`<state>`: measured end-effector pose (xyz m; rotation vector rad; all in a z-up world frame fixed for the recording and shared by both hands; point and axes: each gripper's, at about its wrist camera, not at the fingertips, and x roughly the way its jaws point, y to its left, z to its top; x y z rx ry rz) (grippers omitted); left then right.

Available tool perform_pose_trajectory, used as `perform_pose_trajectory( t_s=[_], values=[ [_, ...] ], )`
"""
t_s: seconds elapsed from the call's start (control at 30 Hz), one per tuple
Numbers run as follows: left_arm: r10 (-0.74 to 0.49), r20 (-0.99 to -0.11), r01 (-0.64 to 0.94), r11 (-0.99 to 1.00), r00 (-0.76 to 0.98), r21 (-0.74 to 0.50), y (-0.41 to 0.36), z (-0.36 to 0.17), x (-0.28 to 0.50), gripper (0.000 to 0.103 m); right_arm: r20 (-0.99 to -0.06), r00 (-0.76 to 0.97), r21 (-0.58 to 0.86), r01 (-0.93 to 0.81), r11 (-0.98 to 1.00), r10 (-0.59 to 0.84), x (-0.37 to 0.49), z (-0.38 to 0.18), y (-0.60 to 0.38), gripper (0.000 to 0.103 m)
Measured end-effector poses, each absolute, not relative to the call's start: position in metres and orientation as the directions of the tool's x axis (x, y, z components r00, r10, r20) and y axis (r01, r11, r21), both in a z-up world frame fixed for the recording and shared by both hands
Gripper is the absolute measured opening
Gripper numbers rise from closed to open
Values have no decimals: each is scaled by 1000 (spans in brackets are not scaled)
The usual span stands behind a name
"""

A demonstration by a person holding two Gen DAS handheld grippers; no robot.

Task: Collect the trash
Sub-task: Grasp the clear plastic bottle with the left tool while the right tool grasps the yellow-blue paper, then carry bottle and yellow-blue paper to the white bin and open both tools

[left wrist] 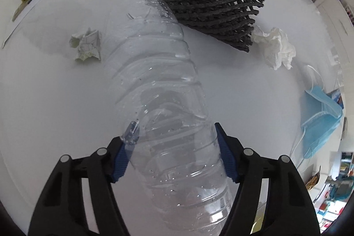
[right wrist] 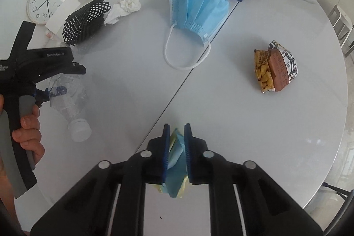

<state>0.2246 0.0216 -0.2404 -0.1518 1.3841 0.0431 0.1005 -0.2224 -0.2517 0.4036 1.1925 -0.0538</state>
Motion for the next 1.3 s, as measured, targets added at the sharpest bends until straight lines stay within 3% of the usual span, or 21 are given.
perform_pose_trajectory(
  t_s=[0.17, 0.23, 0.27, 0.33, 0.5, 0.73, 0.77, 0.83, 0.9, 1.07, 1.3],
  values=[
    [-59, -974, -45, 996, 217, -71, 23, -235, 205, 66, -909, 377, 282, 251, 926, 174, 96, -252, -222, 14],
    [-64, -972, -37, 997, 227, -74, 26, -234, 198, 66, -910, 377, 282, 252, 926, 175, 94, -250, -221, 20],
    [-64, -971, -33, 997, 230, -73, 26, -234, 195, 66, -909, 379, 283, 251, 926, 174, 93, -249, -222, 25],
    [-66, -971, -25, 997, 230, -74, 26, -234, 191, 66, -911, 377, 277, 257, 926, 168, 87, -246, -224, 62],
    [-74, -966, 0, 997, 247, -76, 21, -233, 203, 66, -916, 388, 206, 230, 951, 105, 74, -232, -220, 73],
    [-66, -948, 84, 996, 311, -42, 17, -230, 202, 65, -938, 341, 136, 203, 970, 60, 76, -250, -204, 71],
    [-66, -946, 95, 995, 318, -38, 17, -231, 201, 65, -941, 335, 120, 191, 974, 50, 78, -252, -200, 66],
    [-66, -941, 116, 993, 333, -29, 12, -228, 196, 64, -946, 322, 83, 171, 982, 24, 79, -256, -194, 43],
    [-71, -937, 133, 991, 343, -27, 13, -224, 193, 64, -951, 309, 70, 154, 985, 19, 80, -259, -190, 28],
    [-98, -934, 176, 984, 343, -39, 9, -220, 185, 63, -951, 308, 66, 153, 986, 15, 76, -259, -192, 25],
    [-148, -924, 299, 954, 353, -39, -18, -203, 163, 63, -924, 377, 166, 235, 958, 67, 52, -238, -221, 24]
  ],
)
